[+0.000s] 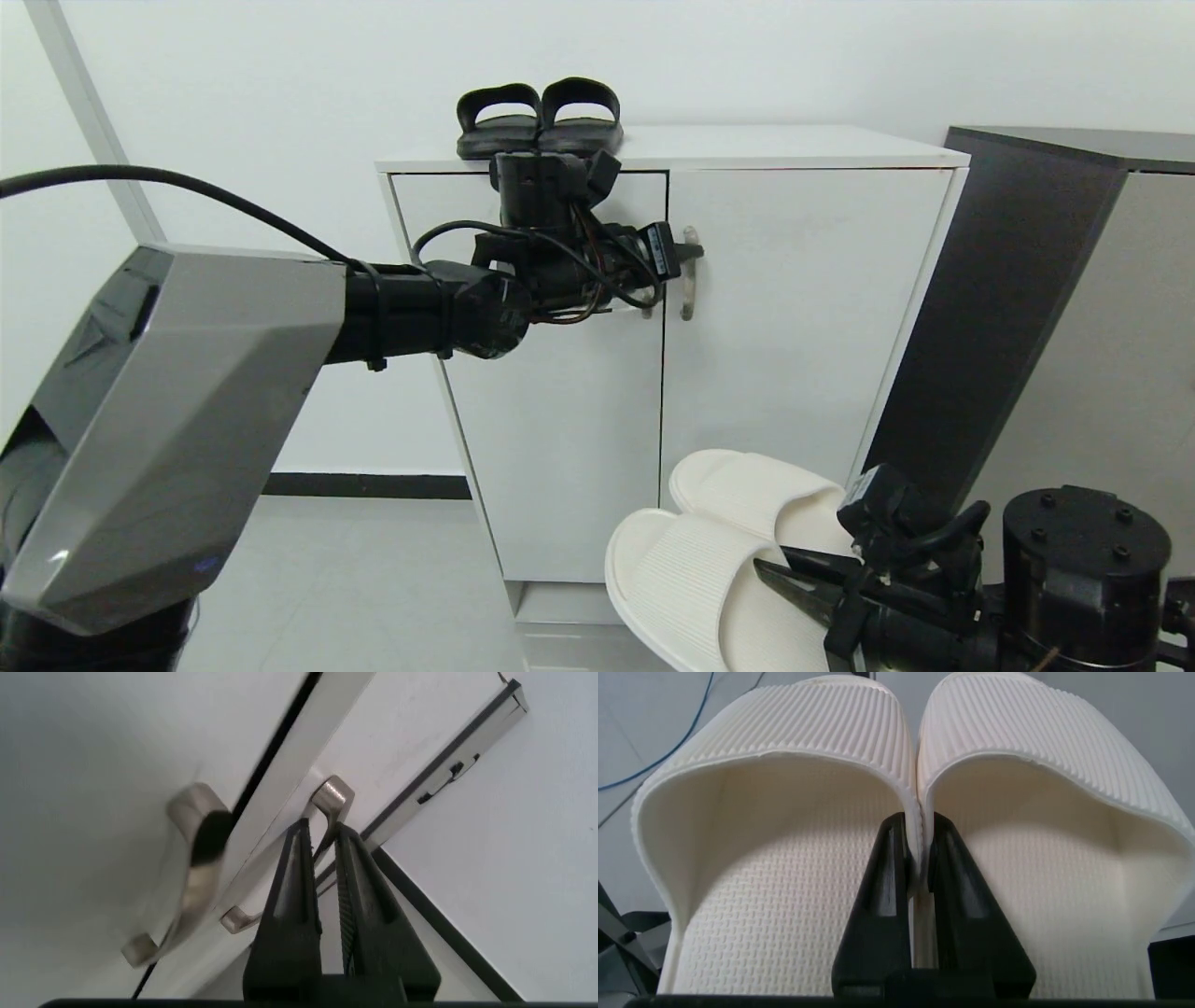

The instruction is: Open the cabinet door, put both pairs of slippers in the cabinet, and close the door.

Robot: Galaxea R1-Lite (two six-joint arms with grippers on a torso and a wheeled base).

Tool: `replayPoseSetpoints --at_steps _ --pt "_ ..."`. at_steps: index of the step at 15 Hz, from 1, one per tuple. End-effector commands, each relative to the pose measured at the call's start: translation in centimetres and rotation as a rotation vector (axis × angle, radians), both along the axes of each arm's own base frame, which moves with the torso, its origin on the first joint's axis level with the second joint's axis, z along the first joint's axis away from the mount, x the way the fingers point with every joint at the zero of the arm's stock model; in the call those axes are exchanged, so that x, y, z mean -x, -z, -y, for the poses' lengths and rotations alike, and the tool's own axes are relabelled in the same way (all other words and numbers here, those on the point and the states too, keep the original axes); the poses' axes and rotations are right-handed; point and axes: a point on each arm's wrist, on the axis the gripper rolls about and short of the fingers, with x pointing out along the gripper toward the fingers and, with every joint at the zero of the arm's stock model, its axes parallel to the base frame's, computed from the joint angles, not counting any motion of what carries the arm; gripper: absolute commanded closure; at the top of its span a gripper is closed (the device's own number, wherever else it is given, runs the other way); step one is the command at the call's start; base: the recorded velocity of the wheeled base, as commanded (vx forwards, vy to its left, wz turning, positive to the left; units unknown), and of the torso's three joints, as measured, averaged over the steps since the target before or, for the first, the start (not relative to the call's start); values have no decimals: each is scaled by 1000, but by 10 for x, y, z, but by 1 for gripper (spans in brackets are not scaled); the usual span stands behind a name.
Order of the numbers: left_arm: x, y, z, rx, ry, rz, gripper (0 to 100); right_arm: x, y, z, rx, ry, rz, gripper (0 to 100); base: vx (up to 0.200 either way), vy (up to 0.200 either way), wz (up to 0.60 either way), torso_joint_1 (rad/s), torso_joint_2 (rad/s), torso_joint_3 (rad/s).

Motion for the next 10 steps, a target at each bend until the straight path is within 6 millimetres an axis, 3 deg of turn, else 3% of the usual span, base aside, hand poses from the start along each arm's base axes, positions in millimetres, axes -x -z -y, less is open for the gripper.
replayPoseSetpoints --at_steps 1,5,10 --pt "10 -5 -3 -1 7 -5 100 2 1 1 5 -3 -5 100 0 0 0 0 0 0" --pt "51 -9 -7 -11 46 -16 100 16 0 1 -5 -81 -8 100 0 0 0 0 0 0" --pt "89 -9 -24 -13 60 -10 100 18 0 1 -2 -88 -10 100 0 0 0 0 0 0"
